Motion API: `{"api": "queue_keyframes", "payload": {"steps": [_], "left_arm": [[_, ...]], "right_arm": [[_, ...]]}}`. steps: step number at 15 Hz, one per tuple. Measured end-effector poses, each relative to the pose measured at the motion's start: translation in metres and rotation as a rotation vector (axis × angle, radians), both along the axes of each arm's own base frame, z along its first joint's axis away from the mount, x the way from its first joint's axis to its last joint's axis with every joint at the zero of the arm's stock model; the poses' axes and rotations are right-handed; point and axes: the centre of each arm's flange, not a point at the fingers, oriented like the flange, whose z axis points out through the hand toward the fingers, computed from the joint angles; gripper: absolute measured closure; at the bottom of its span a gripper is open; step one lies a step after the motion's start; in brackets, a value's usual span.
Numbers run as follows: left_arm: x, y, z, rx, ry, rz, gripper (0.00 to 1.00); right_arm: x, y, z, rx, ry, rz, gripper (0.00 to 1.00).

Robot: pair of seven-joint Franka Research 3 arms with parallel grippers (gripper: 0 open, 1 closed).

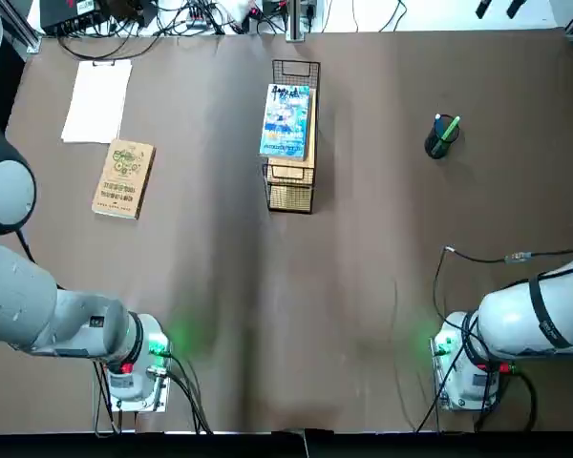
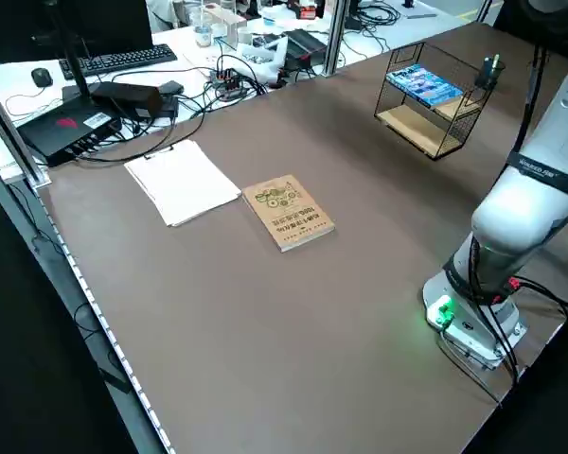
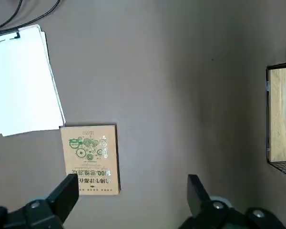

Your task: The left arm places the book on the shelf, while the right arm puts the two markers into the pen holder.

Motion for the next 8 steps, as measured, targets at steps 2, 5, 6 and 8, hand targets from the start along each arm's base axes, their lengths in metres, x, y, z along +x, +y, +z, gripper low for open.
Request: {"api": "queue_keyframes", "payload": {"steps": [2, 5, 6, 8], "left_arm": [[0.000, 0.000, 0.001, 0.000, -0.002, 0.000, 0.00], [0.000, 0.001, 0.003, -0.001, -0.005, 0.001, 0.00], [0.000, 0.001, 0.003, -0.001, -0.006, 0.001, 0.00], [0.000, 0.001, 0.003, -0.001, -0.006, 0.001, 0.00]], "right_arm": [[-0.008, 0.011, -0.002, -0.032, -0.009, 0.001, 0.00], [-0.017, 0.017, -0.020, -0.040, -0.032, -0.003, 0.00], [-0.022, 0.016, -0.024, -0.042, -0.033, -0.005, 0.00], [-0.031, 0.014, -0.022, -0.047, -0.037, -0.007, 0.00]]}}
